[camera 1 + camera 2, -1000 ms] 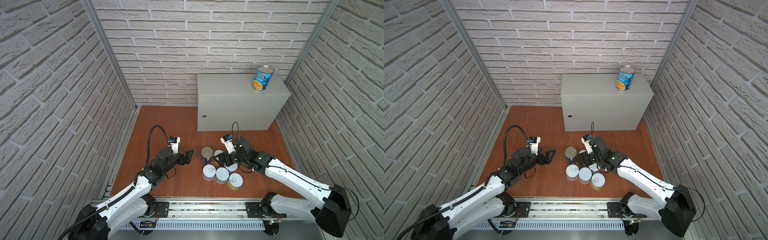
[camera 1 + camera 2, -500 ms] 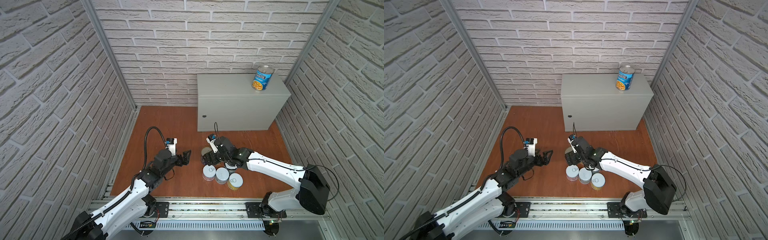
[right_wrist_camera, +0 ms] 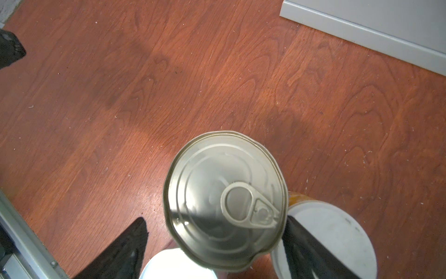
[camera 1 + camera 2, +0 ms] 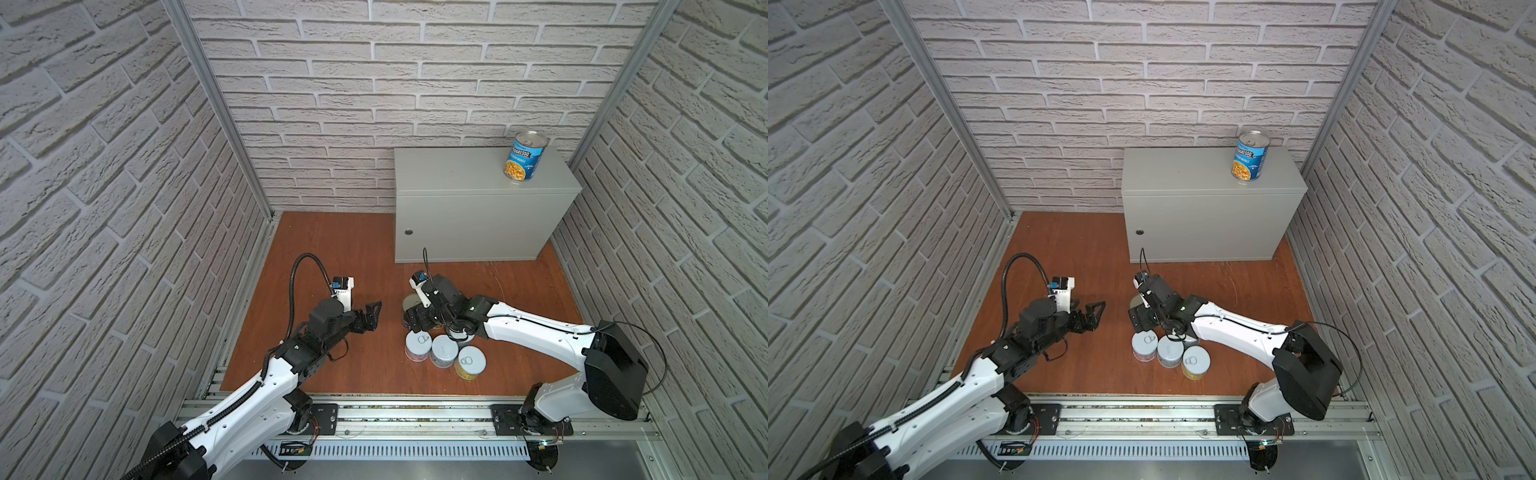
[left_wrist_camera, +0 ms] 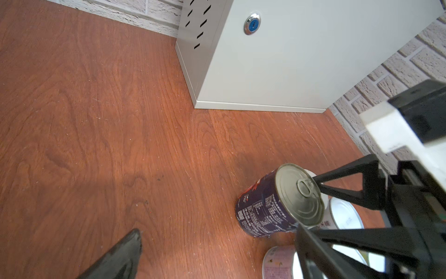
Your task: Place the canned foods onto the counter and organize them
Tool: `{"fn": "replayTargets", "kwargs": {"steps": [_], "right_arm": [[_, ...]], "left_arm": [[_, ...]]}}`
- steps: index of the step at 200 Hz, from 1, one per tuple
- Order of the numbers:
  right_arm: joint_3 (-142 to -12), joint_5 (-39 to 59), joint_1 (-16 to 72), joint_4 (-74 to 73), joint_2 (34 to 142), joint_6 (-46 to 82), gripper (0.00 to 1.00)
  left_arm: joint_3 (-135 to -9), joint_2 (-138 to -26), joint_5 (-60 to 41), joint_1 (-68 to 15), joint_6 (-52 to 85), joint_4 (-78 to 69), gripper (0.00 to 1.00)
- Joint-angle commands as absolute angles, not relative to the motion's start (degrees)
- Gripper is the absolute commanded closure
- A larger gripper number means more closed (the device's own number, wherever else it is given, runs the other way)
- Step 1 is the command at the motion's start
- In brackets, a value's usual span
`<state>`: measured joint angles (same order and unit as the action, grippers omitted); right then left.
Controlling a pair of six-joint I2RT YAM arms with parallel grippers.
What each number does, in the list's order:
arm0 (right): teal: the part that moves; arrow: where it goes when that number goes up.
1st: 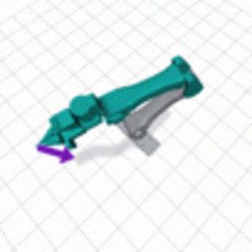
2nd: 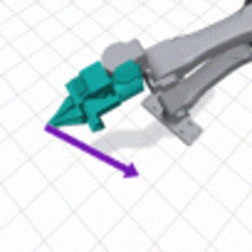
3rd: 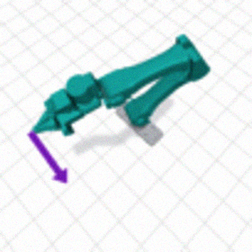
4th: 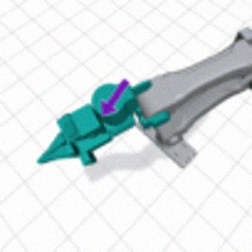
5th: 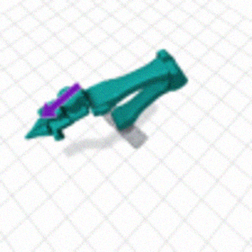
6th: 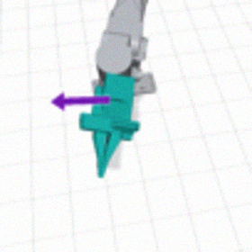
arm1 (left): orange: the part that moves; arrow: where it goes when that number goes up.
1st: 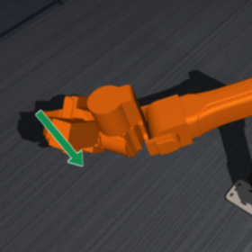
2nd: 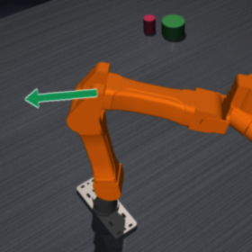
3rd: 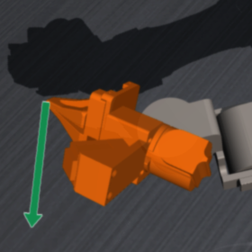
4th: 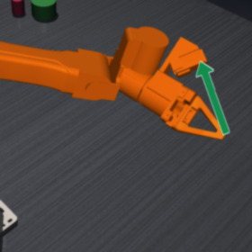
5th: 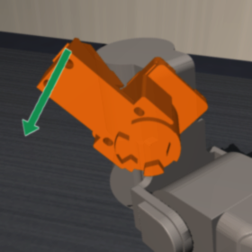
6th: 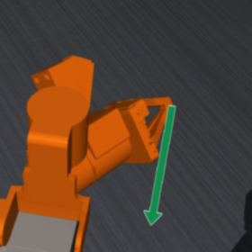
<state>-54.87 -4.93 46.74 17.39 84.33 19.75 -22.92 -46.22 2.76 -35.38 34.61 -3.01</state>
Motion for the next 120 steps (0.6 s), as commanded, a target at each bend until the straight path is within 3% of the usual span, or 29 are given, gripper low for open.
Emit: {"fn": "replayTargets", "kwargs": {"steps": [1, 76, 120], "right_arm": [[-55.46, -6.07, 47.46, 14.29, 84.76, 20.21, 0.12], [-56.93, -9.65, 47.96, 13.14, 88.9, 20.96, 0.18], [-57.22, -11.24, 47.99, 12.97, 89.38, 21.51, 0.26]], "left_arm": [[-23.13, -45.51, 3.65, -35.27, 34.89, -3.63, 0.02], [-23.06, -44.85, 3.92, -35.24, 35.33, -1.79, 0.02], [-23.1, -45.82, 4.12, -35.25, 35.33, -2.36, 0.02]]}}
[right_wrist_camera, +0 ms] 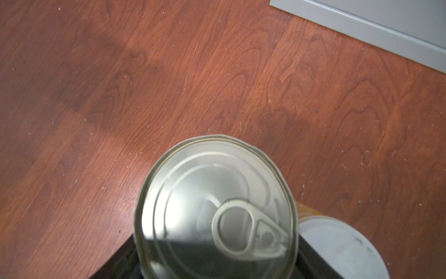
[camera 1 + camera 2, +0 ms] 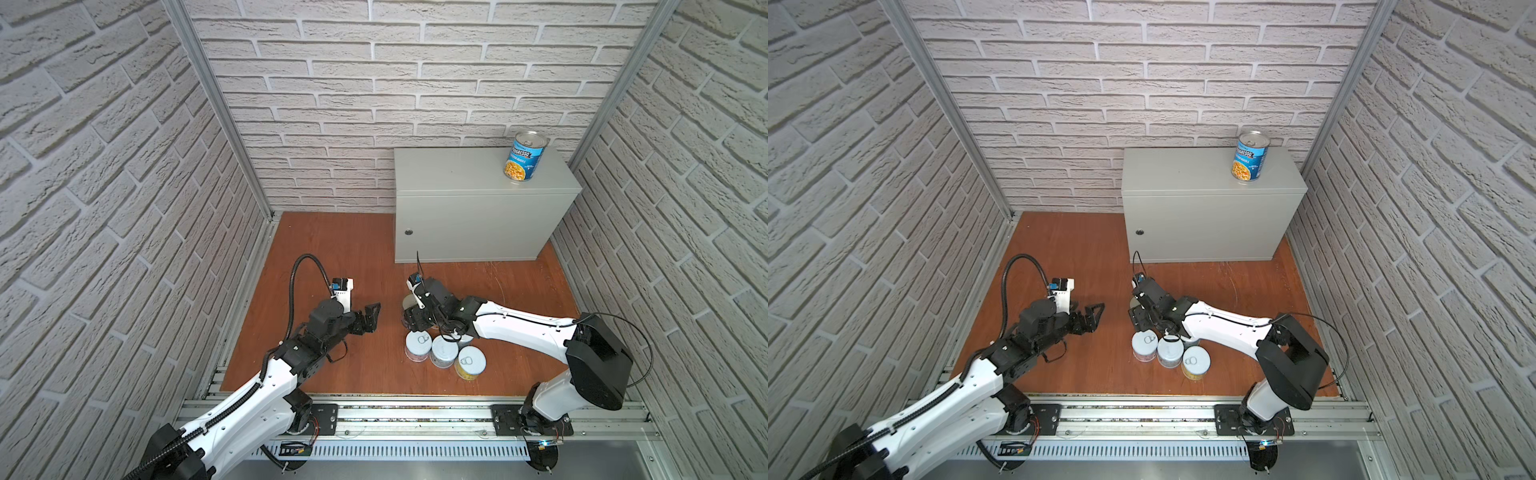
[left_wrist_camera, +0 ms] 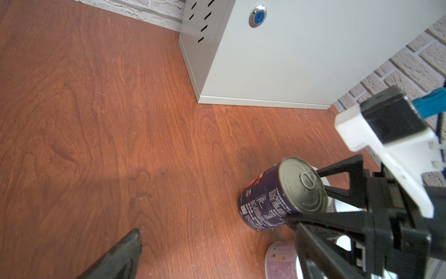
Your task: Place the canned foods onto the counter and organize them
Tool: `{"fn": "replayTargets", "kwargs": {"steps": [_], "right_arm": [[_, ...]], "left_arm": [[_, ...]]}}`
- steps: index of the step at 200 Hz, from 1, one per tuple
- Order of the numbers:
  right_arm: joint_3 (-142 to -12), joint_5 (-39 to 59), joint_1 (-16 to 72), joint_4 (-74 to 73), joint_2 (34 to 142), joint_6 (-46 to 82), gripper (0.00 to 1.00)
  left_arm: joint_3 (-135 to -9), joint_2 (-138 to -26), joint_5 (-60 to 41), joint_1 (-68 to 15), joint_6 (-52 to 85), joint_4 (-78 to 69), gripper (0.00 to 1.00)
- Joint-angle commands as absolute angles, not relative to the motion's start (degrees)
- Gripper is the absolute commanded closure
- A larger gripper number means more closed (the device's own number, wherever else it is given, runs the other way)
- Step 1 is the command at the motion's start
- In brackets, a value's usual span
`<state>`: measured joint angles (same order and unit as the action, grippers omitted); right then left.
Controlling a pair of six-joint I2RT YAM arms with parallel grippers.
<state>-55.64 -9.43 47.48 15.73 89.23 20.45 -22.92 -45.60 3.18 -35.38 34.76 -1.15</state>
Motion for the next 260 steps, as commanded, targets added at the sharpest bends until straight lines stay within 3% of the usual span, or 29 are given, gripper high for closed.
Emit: {"fn": "replayTargets", "kwargs": {"steps": [1, 144, 260], "right_arm": [[-57.22, -11.29, 47.94, 12.94, 89.38, 21.52, 0.26], [-58.53, -12.82, 47.9, 11.6, 88.24, 20.3, 0.42], [-59.33, -14.81, 47.81, 12.28, 88.11, 21.18, 0.48]], "left_arm": [[-23.11, -45.85, 4.13, -35.25, 35.33, -2.37, 0.02], [-24.35, -49.07, 1.98, -35.24, 33.13, -4.36, 0.02], [-23.12, -49.04, 1.99, -35.24, 31.91, -4.57, 0.02]]}}
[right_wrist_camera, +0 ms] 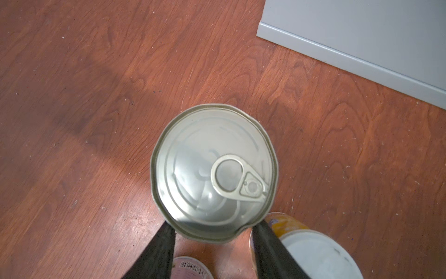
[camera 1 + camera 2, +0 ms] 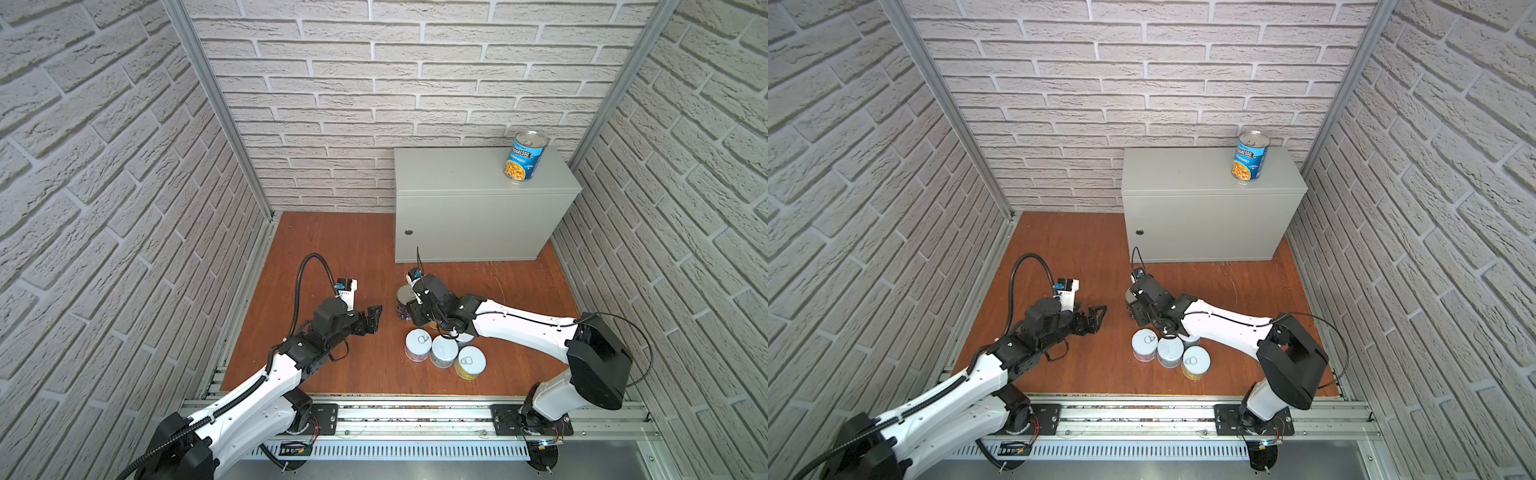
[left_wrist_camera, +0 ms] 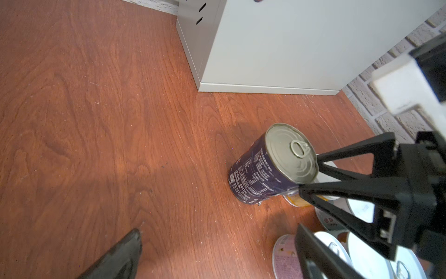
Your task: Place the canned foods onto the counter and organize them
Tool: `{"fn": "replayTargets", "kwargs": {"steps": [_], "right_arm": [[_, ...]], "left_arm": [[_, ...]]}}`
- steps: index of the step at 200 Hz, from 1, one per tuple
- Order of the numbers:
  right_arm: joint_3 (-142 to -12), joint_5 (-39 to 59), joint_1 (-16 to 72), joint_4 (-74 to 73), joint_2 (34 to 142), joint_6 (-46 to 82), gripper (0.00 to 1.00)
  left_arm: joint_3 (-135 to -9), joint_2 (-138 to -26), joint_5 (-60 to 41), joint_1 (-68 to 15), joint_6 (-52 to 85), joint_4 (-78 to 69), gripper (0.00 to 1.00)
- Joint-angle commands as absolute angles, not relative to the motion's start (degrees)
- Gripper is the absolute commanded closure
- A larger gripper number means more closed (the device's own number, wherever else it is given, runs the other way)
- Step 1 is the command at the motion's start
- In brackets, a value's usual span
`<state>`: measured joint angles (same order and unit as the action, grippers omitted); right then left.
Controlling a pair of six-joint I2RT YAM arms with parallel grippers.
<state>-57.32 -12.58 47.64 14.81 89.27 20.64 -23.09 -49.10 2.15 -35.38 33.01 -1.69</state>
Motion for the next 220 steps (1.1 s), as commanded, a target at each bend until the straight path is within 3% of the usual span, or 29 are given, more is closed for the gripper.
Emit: {"fn": "replayTargets", "kwargs": {"steps": [1, 75, 123, 179, 220], "right_arm": [[-59.33, -14.83, 47.81, 12.25, 88.09, 21.18, 0.47], [-60.99, -13.03, 47.81, 12.31, 90.93, 20.39, 0.44], [-64.43, -14.73, 47.81, 14.19, 94.33, 19.97, 0.34], [-67.02, -15.47, 47.79, 12.88, 97.17, 18.8, 0.32], [-68.88, -18.04, 47.35, 11.92, 99.95, 19.4, 0.24]], "left_arm": [[-23.12, -49.04, 1.96, -35.24, 31.86, -4.57, 0.02], [-23.01, -49.01, 1.73, -35.24, 31.21, -4.15, 0.02], [-23.06, -48.43, 1.79, -35.24, 31.2, -3.18, 0.02], [-22.77, -47.31, 2.53, -35.25, 31.03, -1.81, 0.02], [-22.76, -46.88, 2.69, -35.24, 31.11, -0.99, 0.02]]}}
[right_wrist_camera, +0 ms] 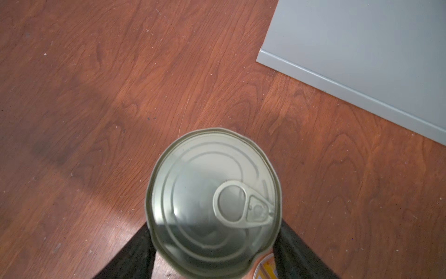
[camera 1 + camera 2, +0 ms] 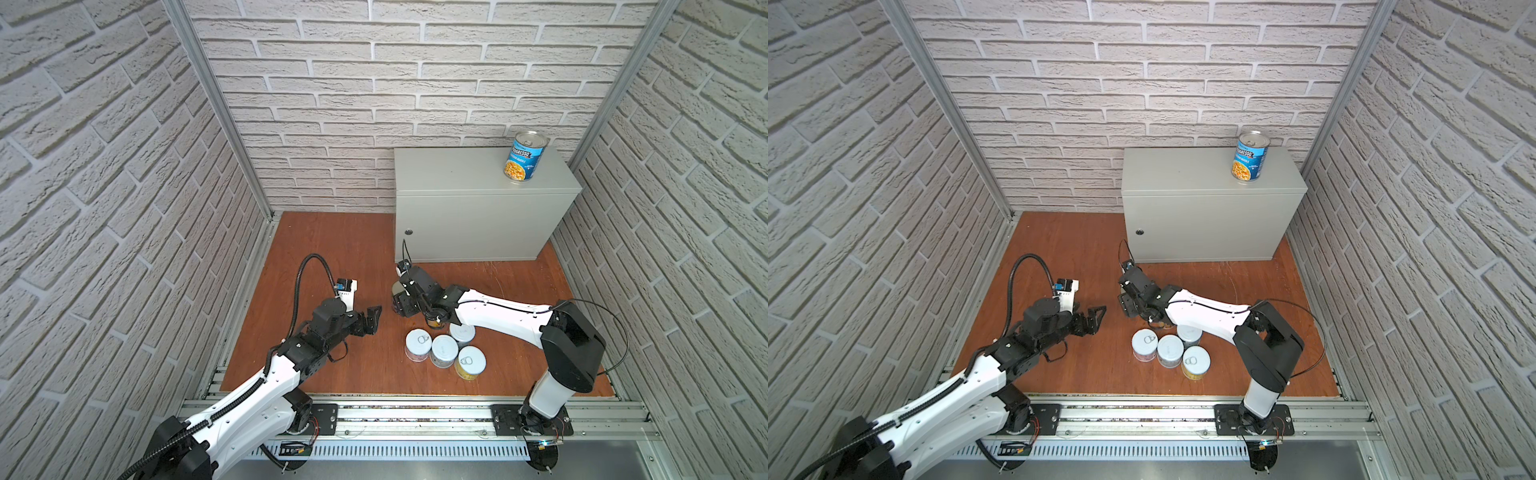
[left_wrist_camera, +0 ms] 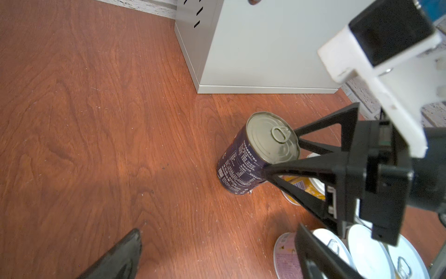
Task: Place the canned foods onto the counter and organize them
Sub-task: 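Lift the dark purple can with the right gripper toward the left gripper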
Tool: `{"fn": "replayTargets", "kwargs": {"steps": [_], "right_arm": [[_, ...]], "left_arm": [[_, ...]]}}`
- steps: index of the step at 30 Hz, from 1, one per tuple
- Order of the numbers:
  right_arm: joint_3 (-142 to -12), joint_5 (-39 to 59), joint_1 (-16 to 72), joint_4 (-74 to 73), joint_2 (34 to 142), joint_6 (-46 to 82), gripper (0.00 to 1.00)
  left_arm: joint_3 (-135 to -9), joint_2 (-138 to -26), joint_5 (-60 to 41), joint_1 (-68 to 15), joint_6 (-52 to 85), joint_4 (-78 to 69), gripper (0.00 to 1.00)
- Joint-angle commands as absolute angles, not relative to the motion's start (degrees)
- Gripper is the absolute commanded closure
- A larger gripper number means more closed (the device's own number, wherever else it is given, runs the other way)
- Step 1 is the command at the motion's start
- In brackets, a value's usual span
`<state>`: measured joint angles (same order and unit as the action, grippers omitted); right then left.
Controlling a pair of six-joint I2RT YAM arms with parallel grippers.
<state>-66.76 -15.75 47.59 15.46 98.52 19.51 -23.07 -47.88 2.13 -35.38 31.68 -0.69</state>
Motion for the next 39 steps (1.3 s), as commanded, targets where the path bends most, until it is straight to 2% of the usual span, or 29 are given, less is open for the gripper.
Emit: {"fn": "replayTargets", "kwargs": {"steps": [1, 16, 31, 35, 39], "right_arm": [[-68.88, -18.04, 47.35, 11.92, 99.95, 19.4, 0.24], [-71.28, -15.73, 45.04, 10.19, 103.59, 20.96, 0.18], [-73.78, -15.74, 44.41, 9.14, 106.55, 20.31, 0.18], [-74.11, -15.49, 44.3, 9.14, 106.86, 20.04, 0.24], [-73.54, -16.11, 44.27, 9.27, 106.05, 20.21, 0.37]], "left_arm": [[-22.76, -46.86, 2.71, -35.24, 31.11, -0.98, 0.02], [-22.41, -46.66, 3.25, -35.25, 31.73, -0.49, 0.02], [-21.97, -47.64, 3.08, -35.29, 32.68, -1.73, 0.02], [-21.82, -47.65, 3.07, -35.25, 32.82, -1.63, 0.02], [-21.64, -47.29, 3.23, -35.29, 32.7, -1.43, 0.02]]}}
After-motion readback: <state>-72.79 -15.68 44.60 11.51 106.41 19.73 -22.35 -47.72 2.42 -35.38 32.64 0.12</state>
